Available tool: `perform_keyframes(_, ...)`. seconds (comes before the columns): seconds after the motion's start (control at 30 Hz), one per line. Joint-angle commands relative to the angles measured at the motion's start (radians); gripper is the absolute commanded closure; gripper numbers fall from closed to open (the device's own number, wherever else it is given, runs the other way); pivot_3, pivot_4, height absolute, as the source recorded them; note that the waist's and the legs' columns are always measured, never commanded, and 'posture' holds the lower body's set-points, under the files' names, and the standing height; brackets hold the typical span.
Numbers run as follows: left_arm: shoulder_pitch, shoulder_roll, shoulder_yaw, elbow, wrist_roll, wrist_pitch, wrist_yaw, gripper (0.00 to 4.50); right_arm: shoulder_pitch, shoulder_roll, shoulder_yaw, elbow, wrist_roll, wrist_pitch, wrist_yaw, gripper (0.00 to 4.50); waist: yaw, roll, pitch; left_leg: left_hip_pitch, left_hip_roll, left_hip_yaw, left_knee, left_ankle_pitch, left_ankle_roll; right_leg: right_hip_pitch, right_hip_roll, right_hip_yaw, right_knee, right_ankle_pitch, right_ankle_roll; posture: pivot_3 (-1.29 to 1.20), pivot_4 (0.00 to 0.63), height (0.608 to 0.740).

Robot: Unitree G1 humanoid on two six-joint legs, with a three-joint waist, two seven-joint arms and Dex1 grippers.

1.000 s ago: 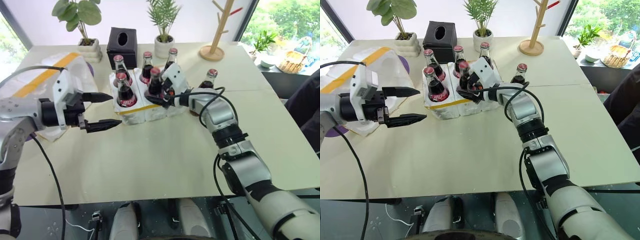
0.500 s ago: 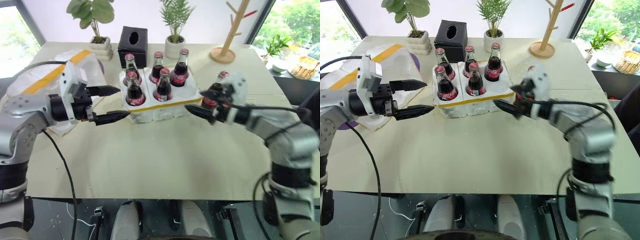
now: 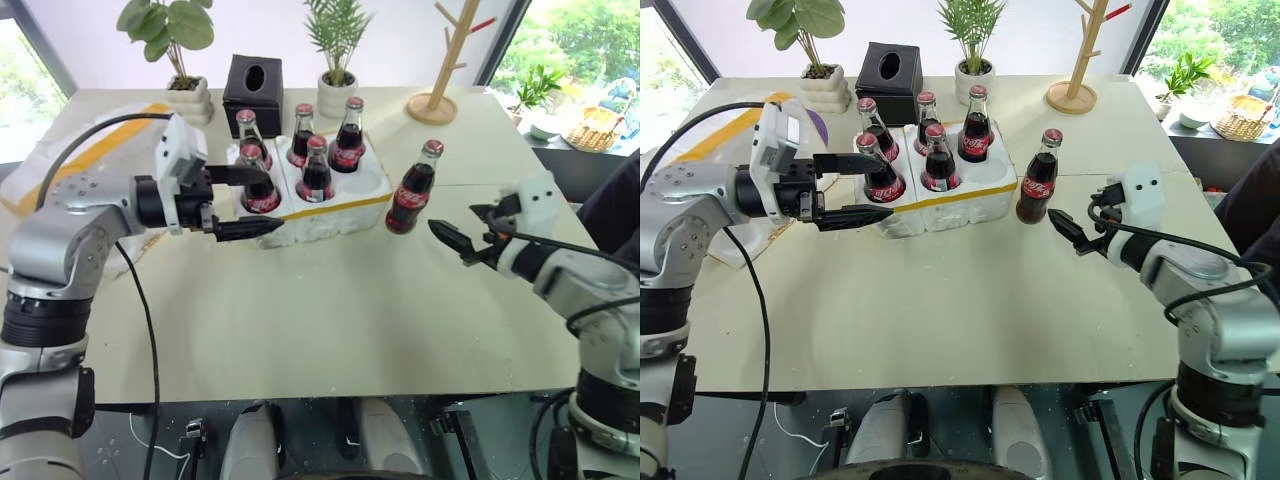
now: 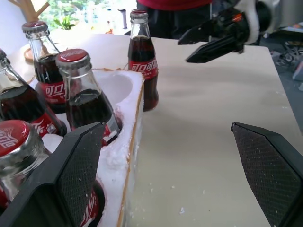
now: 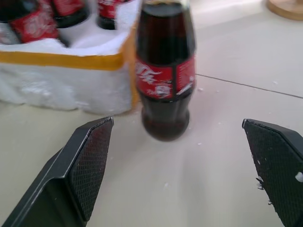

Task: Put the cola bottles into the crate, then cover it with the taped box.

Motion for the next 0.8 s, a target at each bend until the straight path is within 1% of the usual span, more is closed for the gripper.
perform_keyframes(0.03, -0.020, 0.001, 0.012, -0.013, 0.011, -0.021, -0.004, 0.00, -0.064, 0.020, 0.040, 0.088, -0.035, -0.120, -0.014, 0.03, 0.000, 0.000, 0.000, 0.000, 0.000, 0.000, 0.000, 0.000, 0.000, 0.000, 0.000, 0.000, 0.000, 0.000, 0.000, 0.00, 0.150, 0.740)
perform_keyframes(0.37, 0.008, 0.028, 0.029, -0.037, 0.023, -0.021, -0.006, 0.00, -0.222, 0.053, 0.155, 0.393, -0.090, -0.314, 0.034, 0.03, 0.000, 0.000, 0.000, 0.000, 0.000, 0.000, 0.000, 0.000, 0.000, 0.000, 0.000, 0.000, 0.000, 0.000, 0.000, 0.00, 0.150, 0.740)
perform_keyframes(0.53, 0.013, 0.035, 0.031, -0.039, 0.028, -0.024, -0.002, 0.00, -0.281, 0.084, 0.193, 0.538, -0.127, -0.414, 0.044, 0.03, 0.001, 0.000, 0.000, 0.000, 0.000, 0.000, 0.000, 0.000, 0.000, 0.000, 0.000, 0.000, 0.000, 0.000, 0.000, 0.00, 0.150, 0.740)
perform_keyframes(0.6, 0.013, 0.035, 0.031, -0.039, 0.028, -0.026, 0.000, 0.00, -0.308, 0.096, 0.194, 0.602, -0.144, -0.459, 0.039, 0.53, 0.000, 0.000, 0.000, 0.000, 0.000, 0.000, 0.000, 0.000, 0.000, 0.000, 0.000, 0.000, 0.000, 0.000, 0.000, 0.00, 0.150, 0.740)
perform_keyframes(0.63, 0.013, 0.034, 0.030, -0.040, 0.028, -0.025, 0.001, 0.00, -0.318, 0.097, 0.194, 0.623, -0.149, -0.480, 0.043, 0.89, 0.000, 0.000, 0.000, 0.000, 0.000, 0.000, 0.000, 0.000, 0.000, 0.000, 0.000, 0.000, 0.000, 0.000, 0.000, 0.00, 0.150, 0.740)
perform_keyframes(0.67, 0.012, 0.034, 0.030, -0.040, 0.029, -0.025, 0.002, 0.00, -0.326, 0.094, 0.196, 0.634, -0.154, -0.495, 0.049, 1.38, 0.000, 0.000, 0.000, 0.000, 0.000, 0.000, 0.000, 0.000, 0.000, 0.000, 0.000, 0.000, 0.000, 0.000, 0.000, 0.00, 0.150, 0.740)
perform_keyframes(0.7, 0.012, 0.034, 0.031, -0.043, 0.028, -0.024, 0.005, 0.00, -0.332, 0.088, 0.192, 0.633, -0.151, -0.499, 0.056, 1.78, 0.001, 0.000, 0.000, 0.000, 0.000, 0.000, 0.000, 0.000, 0.000, 0.000, 0.000, 0.000, 0.000, 0.000, 0.000, 0.00, 0.150, 0.740)
perform_keyframes(0.8, 0.017, 0.036, 0.038, -0.048, 0.026, -0.022, 0.012, 0.00, -0.357, 0.047, 0.159, 0.619, -0.142, -0.515, 0.072, 1.75, 0.003, 0.000, 0.000, -0.001, 0.000, 0.001, 0.000, 0.000, 0.000, 0.000, -0.001, 0.000, 0.000, 0.000, 0.000, 0.00, 0.150, 0.740)
